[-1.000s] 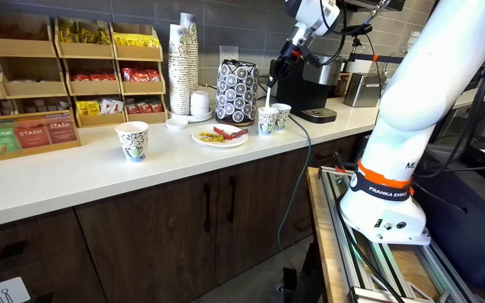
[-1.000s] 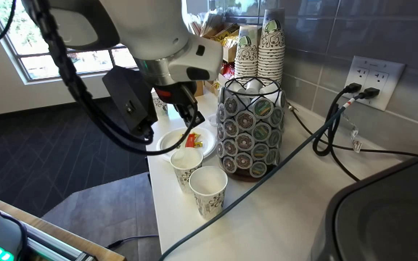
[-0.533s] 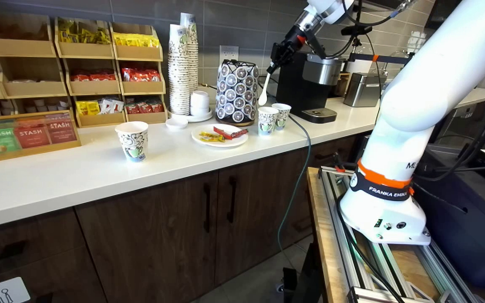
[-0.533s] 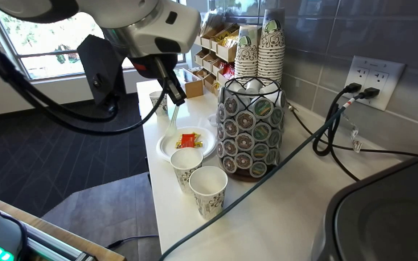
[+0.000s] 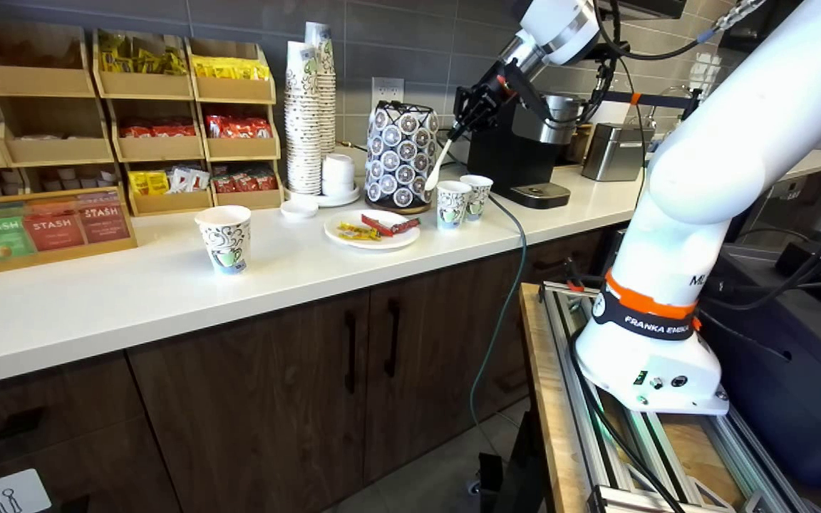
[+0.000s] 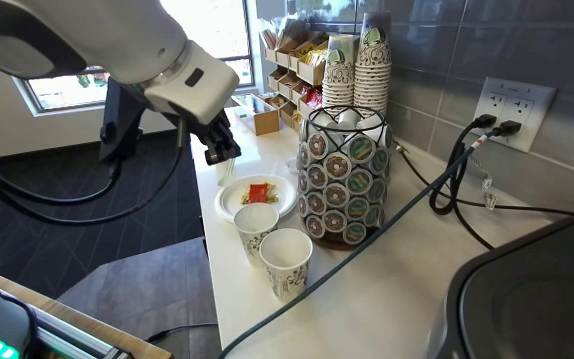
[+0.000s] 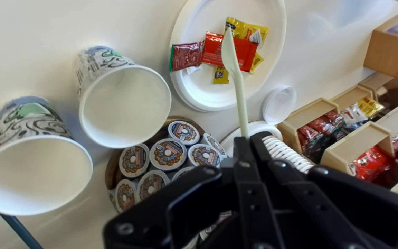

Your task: Put the white spoon on the white plate

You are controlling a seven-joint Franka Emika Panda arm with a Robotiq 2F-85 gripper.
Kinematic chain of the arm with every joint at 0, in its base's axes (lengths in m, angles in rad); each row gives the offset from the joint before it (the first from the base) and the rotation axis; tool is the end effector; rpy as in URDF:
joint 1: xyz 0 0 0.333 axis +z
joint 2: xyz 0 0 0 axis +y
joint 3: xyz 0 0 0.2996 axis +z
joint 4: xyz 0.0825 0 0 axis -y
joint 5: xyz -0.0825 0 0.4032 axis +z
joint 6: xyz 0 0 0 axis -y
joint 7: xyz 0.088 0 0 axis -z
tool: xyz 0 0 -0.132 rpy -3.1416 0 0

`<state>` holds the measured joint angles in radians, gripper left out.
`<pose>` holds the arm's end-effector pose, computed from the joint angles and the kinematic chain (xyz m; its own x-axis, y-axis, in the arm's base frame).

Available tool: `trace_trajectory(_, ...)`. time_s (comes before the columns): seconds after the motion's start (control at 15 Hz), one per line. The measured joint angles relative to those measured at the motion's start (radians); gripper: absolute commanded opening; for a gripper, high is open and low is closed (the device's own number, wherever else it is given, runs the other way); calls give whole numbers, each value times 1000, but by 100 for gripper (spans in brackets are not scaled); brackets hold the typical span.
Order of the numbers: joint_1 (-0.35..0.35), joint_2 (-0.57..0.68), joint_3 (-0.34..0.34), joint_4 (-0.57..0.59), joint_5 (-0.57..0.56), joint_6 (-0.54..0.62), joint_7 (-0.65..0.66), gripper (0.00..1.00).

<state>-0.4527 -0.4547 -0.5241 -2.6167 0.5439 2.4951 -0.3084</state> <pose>0.2685 -0.3644 0.3631 0.4057 -0.8753 0.2633 -0.6923 -0.4823 -0.5367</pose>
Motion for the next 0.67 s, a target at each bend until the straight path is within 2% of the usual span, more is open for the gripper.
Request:
trace_trajectory(0.33,82,-2,-1,-130,215,178,72,1)
trace_trajectory(0.67,227,6,-14,-138,610,343,-1,1)
